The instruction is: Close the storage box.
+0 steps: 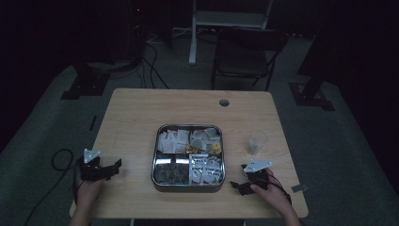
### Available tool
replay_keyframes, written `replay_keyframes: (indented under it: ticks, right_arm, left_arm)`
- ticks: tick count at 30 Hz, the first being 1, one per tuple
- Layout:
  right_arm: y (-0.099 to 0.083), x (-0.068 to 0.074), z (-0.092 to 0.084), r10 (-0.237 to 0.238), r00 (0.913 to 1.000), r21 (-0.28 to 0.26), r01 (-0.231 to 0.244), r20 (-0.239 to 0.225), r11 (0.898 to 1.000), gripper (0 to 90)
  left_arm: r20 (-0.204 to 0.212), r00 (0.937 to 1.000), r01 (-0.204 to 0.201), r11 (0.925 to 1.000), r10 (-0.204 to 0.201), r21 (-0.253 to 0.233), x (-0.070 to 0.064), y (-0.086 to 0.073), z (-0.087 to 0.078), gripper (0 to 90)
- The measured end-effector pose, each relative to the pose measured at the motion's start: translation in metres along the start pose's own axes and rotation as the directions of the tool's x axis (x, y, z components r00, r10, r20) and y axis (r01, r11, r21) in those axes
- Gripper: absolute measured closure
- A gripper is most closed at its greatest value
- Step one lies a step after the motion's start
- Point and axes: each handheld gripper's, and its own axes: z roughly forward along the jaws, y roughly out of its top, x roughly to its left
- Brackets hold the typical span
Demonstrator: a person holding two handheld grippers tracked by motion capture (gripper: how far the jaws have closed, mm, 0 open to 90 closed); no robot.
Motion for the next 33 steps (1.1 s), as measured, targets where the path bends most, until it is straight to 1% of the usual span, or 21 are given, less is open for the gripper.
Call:
replay_keyframes:
  ticks: [1, 3, 4, 6, 10, 11, 14, 18, 20, 22, 23, 25, 30, 32, 33]
  right_arm:
    - [0.000, 0.000, 0.000, 0.001, 1.0000, 0.000, -0.001, 0.000, 1.000, 13.1]
    - [0.000, 0.000, 0.000, 0.000, 1.0000, 0.000, 0.000, 0.000, 1.000, 13.1]
    - [0.000, 0.000, 0.000, 0.001, 1.0000, 0.000, -0.001, 0.000, 1.000, 13.1]
    - [0.000, 0.000, 0.000, 0.000, 1.0000, 0.000, 0.000, 0.000, 1.000, 13.1]
    - [0.000, 0.000, 0.000, 0.001, 1.0000, 0.000, -0.001, 0.000, 1.000, 13.1]
    - [0.000, 0.000, 0.000, 0.000, 1.0000, 0.000, 0.000, 0.000, 1.000, 13.1]
    - [0.000, 0.000, 0.000, 0.000, 1.0000, 0.000, 0.000, 0.000, 1.000, 13.1]
    - [0.000, 0.000, 0.000, 0.001, 1.0000, 0.000, -0.001, 0.000, 1.000, 13.1]
    - [0.000, 0.000, 0.000, 0.001, 1.0000, 0.000, -0.001, 0.000, 1.000, 13.1]
    - [0.000, 0.000, 0.000, 0.001, 1.0000, 0.000, -0.001, 0.000, 1.000, 13.1]
    - [0.000, 0.000, 0.000, 0.001, 1.0000, 0.000, -0.001, 0.000, 1.000, 13.1]
    - [0.000, 0.000, 0.000, 0.000, 1.0000, 0.000, 0.000, 0.000, 1.000, 13.1]
    - [0.000, 0.000, 0.000, 0.000, 1.0000, 0.000, 0.000, 0.000, 1.000, 13.1]
    - [0.000, 0.000, 0.000, 0.000, 1.0000, 0.000, 0.000, 0.000, 1.000, 13.1]
    - [0.000, 0.000, 0.000, 0.000, 1.0000, 0.000, 0.000, 0.000, 1.000, 13.1]
  left_arm:
    - [-0.011, 0.9999, 0.004, 0.9999, -0.004, 0.010, 0.000, -0.002, -0.003, 2.0]
    - [-0.017, 0.9998, 0.007, 0.9999, -0.007, 0.010, 0.000, -0.003, -0.005, 1.9]
    - [-0.016, 0.9997, 0.016, 0.9998, -0.016, 0.009, 0.001, -0.005, -0.008, 2.0]
    - [-0.016, 0.9997, 0.021, 0.9998, -0.021, 0.007, 0.001, -0.006, -0.010, 1.9]
    - [-0.028, 0.9993, 0.027, 0.9995, -0.026, 0.015, 0.000, -0.012, -0.014, 2.0]
    - [-0.030, 0.9991, 0.031, 0.9993, -0.030, 0.023, 0.000, -0.015, -0.015, 2.0]
    - [-0.041, 0.9988, 0.029, 0.9992, -0.028, 0.027, -0.002, -0.018, -0.017, 2.0]
    - [-0.043, 0.9984, 0.040, 0.9984, -0.038, 0.040, -0.005, -0.023, -0.020, 1.9]
    - [-0.044, 0.9986, 0.032, 0.9985, -0.030, 0.045, -0.007, -0.025, -0.022, 2.0]
    - [-0.059, 0.9981, 0.021, 0.9985, -0.018, 0.050, -0.008, -0.025, -0.022, 2.0]
    - [-0.065, 0.9977, 0.023, 0.9986, -0.020, 0.048, -0.008, -0.026, -0.023, 2.0]
    - [-0.068, 0.9975, 0.023, 0.9982, -0.019, 0.055, -0.008, -0.026, -0.022, 2.0]
    - [-0.069, 0.9976, 0.005, 0.9977, 0.000, 0.068, -0.010, -0.028, -0.021, 1.9]
    - [-0.067, 0.9976, -0.009, 0.9974, 0.013, 0.072, -0.010, -0.028, -0.022, 2.0]
    - [-0.069, 0.9971, -0.025, 0.9966, 0.030, 0.078, -0.011, -0.028, -0.022, 2.0]
